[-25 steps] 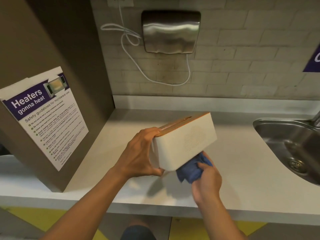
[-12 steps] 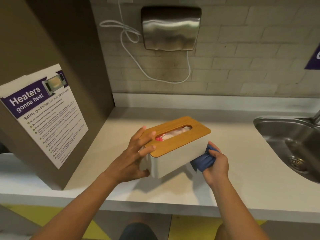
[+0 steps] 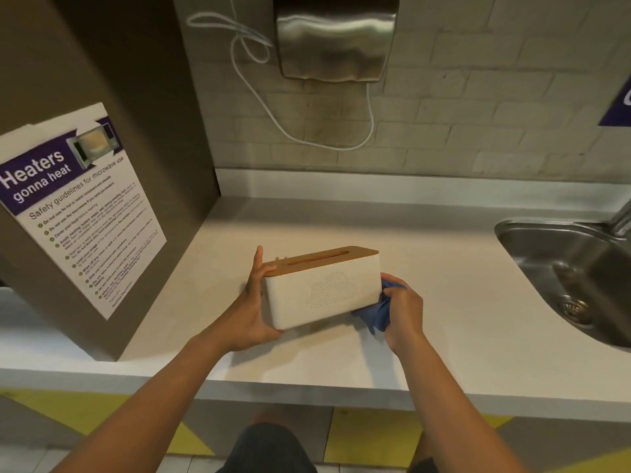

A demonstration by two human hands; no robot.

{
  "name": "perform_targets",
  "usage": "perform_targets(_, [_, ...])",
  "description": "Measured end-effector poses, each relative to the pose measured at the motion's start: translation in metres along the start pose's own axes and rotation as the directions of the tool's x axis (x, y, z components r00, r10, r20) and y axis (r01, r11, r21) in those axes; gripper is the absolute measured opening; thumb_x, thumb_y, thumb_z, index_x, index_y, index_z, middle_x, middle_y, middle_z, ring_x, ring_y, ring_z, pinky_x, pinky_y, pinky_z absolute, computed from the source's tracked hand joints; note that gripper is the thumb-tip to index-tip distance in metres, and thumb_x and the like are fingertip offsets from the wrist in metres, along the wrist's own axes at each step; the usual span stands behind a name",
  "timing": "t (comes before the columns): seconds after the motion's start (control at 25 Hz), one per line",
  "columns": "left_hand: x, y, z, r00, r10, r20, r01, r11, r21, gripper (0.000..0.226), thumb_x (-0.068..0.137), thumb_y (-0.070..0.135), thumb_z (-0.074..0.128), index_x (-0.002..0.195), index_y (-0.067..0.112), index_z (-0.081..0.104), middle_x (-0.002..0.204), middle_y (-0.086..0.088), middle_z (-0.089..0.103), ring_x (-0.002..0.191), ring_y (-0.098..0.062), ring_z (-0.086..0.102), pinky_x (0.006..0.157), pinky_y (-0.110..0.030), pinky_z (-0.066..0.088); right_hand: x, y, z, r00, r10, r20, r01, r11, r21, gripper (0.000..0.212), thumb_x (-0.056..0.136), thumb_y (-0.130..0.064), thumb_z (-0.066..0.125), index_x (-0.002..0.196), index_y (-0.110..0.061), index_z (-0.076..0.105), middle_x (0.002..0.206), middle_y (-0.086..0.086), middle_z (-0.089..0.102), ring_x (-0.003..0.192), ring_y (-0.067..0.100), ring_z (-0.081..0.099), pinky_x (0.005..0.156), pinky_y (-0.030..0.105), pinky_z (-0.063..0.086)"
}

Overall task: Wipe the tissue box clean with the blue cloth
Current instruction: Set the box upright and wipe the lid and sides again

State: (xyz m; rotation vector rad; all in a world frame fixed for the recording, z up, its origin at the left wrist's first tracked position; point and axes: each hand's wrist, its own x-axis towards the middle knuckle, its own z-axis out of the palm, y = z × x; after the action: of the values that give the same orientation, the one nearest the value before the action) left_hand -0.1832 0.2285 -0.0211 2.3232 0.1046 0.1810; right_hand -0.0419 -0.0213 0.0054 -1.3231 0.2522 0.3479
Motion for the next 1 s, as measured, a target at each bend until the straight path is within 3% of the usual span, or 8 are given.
perform_targets(0.12, [0.001, -0.003, -0.002, 0.995, -0.081, 0.055, 0.086, 0.992, -0.088, 0.147, 0.065, 0.054, 0.093, 0.146, 0.059, -0.030, 0.166, 0.021, 0.009, 0.153, -0.013, 0.023, 0.123, -0.046, 0.027, 0.004, 0.004, -0.001, 1.000, -0.018, -0.002, 0.018, 0.999, -0.037, 0.043, 0.079, 0.002, 0.042, 0.093, -0.021, 0.075, 0.096, 0.005, 0.073, 0.089, 0.026, 0.068, 0.074, 0.040, 0.059])
perform_targets(0.28, [0.006, 0.001, -0.001, 0.989, -0.132, -0.061, 0.117, 0.974, -0.196, 0.114, 0.074, 0.053, 0.087, 0.151, 0.062, 0.003, 0.162, 0.021, 0.027, 0.142, -0.009, 0.039, 0.117, -0.043, 0.041, -0.001, -0.001, -0.002, 1.000, -0.029, -0.009, 0.028, 0.993, -0.112, 0.040, 0.081, -0.001, 0.043, 0.096, -0.022, 0.073, 0.093, 0.004, 0.072, 0.083, 0.023, 0.067, 0.058, 0.028, 0.053])
perform_targets(0.36, [0.007, 0.005, -0.002, 0.989, -0.108, -0.102, 0.091, 0.983, -0.161, 0.094, 0.076, 0.045, 0.088, 0.136, 0.070, 0.021, 0.164, 0.021, 0.022, 0.140, -0.009, 0.040, 0.115, -0.040, 0.043, -0.002, 0.001, -0.004, 0.999, 0.034, -0.042, -0.040, 0.989, -0.146, 0.035, 0.089, -0.004, 0.040, 0.094, -0.021, 0.071, 0.083, 0.006, 0.069, 0.062, 0.020, 0.060, 0.046, 0.024, 0.044])
perform_targets(0.44, [0.008, 0.006, -0.001, 0.993, -0.084, -0.083, 0.074, 0.991, -0.114, 0.087, 0.071, 0.045, 0.090, 0.129, 0.064, 0.027, 0.165, 0.023, 0.011, 0.143, -0.013, 0.035, 0.115, -0.040, 0.042, -0.001, 0.011, -0.009, 0.994, 0.094, -0.057, -0.103, 0.976, -0.193, 0.034, 0.091, -0.007, 0.037, 0.088, -0.019, 0.069, 0.075, 0.011, 0.063, 0.050, 0.017, 0.048, 0.044, 0.024, 0.037])
perform_targets(0.52, [0.009, 0.004, -0.001, 0.993, -0.101, -0.057, 0.096, 0.991, -0.089, 0.097, 0.065, 0.048, 0.090, 0.133, 0.060, 0.022, 0.163, 0.023, 0.013, 0.141, -0.015, 0.038, 0.112, -0.039, 0.046, -0.001, 0.019, -0.013, 0.991, 0.102, -0.083, -0.121, 0.958, -0.260, 0.033, 0.089, -0.007, 0.036, 0.085, -0.015, 0.068, 0.070, 0.013, 0.060, 0.050, 0.017, 0.043, 0.046, 0.026, 0.033])
perform_targets(0.68, [0.015, 0.005, -0.006, 0.984, -0.178, 0.004, 0.178, 0.977, -0.118, 0.129, 0.061, 0.042, 0.096, 0.149, 0.056, 0.003, 0.150, 0.010, 0.036, 0.130, -0.016, 0.050, 0.106, -0.039, 0.052, -0.010, 0.019, -0.013, 0.979, 0.161, -0.122, -0.188, 0.948, -0.258, 0.027, 0.087, 0.001, 0.033, 0.079, -0.009, 0.057, 0.049, 0.008, 0.048, 0.038, 0.016, 0.034, 0.045, 0.025, 0.027])
perform_targets(0.88, [0.020, 0.007, -0.010, 0.975, -0.221, 0.003, 0.220, 0.973, -0.074, 0.136, 0.057, 0.042, 0.097, 0.152, 0.055, 0.000, 0.152, 0.010, 0.028, 0.131, -0.015, 0.047, 0.105, -0.037, 0.052, -0.024, 0.012, -0.013, 0.964, 0.252, -0.084, -0.254, 0.967, -0.005, 0.038, 0.076, 0.016, 0.021, 0.083, 0.000, 0.055, 0.053, 0.008, 0.044, 0.030, 0.013, 0.029, 0.034, 0.016, 0.024])
perform_targets(1.0, [0.025, 0.006, -0.008, 0.973, -0.232, 0.007, 0.232, 0.969, -0.082, 0.134, 0.063, 0.033, 0.095, 0.154, 0.050, -0.001, 0.153, 0.011, 0.026, 0.133, -0.015, 0.044, 0.104, -0.033, 0.050, -0.027, 0.007, -0.012, 0.973, 0.226, -0.051, -0.226, 0.974, 0.006, 0.040, 0.077, 0.017, 0.022, 0.089, 0.002, 0.058, 0.051, 0.009, 0.043, 0.030, 0.015, 0.029, 0.034, 0.015, 0.025])
